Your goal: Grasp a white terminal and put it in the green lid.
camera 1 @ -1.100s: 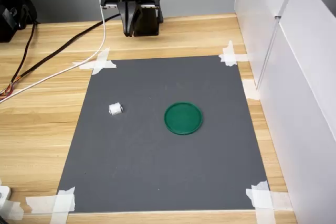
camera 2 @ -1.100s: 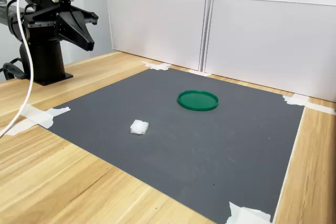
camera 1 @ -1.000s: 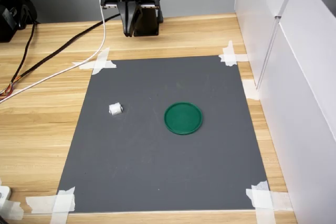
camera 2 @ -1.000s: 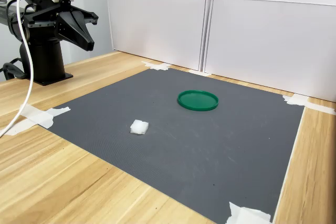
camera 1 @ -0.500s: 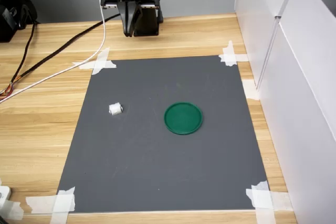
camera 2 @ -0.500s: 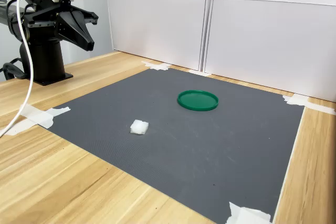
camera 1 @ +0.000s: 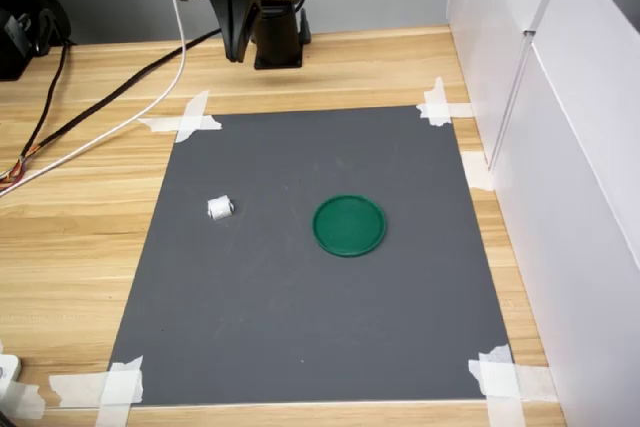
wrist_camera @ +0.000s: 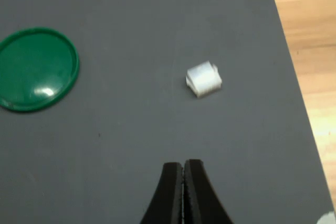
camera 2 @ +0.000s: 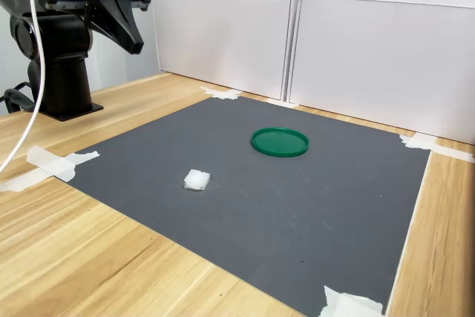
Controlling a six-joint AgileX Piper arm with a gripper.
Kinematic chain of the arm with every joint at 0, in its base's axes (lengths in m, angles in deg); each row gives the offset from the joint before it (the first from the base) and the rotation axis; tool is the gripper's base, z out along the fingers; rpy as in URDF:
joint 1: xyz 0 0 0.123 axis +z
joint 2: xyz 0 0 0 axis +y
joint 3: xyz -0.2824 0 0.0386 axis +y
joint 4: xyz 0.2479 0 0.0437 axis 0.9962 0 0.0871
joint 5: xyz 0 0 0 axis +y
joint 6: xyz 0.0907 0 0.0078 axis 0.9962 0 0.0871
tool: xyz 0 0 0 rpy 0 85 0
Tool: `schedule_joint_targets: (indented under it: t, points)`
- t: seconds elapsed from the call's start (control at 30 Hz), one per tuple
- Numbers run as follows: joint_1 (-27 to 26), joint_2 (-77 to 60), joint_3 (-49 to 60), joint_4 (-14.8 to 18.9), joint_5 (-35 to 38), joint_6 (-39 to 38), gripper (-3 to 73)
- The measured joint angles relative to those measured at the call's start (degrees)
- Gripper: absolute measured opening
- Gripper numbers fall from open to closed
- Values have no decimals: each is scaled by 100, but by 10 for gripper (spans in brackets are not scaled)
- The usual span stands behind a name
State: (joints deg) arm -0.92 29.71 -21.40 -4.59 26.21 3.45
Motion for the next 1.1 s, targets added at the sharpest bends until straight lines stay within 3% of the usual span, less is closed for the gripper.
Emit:
schedule_joint_targets:
  t: [0.27, 0.53, 0.8, 1.1]
  points:
    - [0, 1610, -997, -19, 6, -111, -21]
    - [0, 2867, -1938, -254, 362, -516, -21]
    - [-2, 3505, -2576, -417, 1017, -611, -21]
    - [-2, 4267, -3230, -417, 1836, -1389, -21]
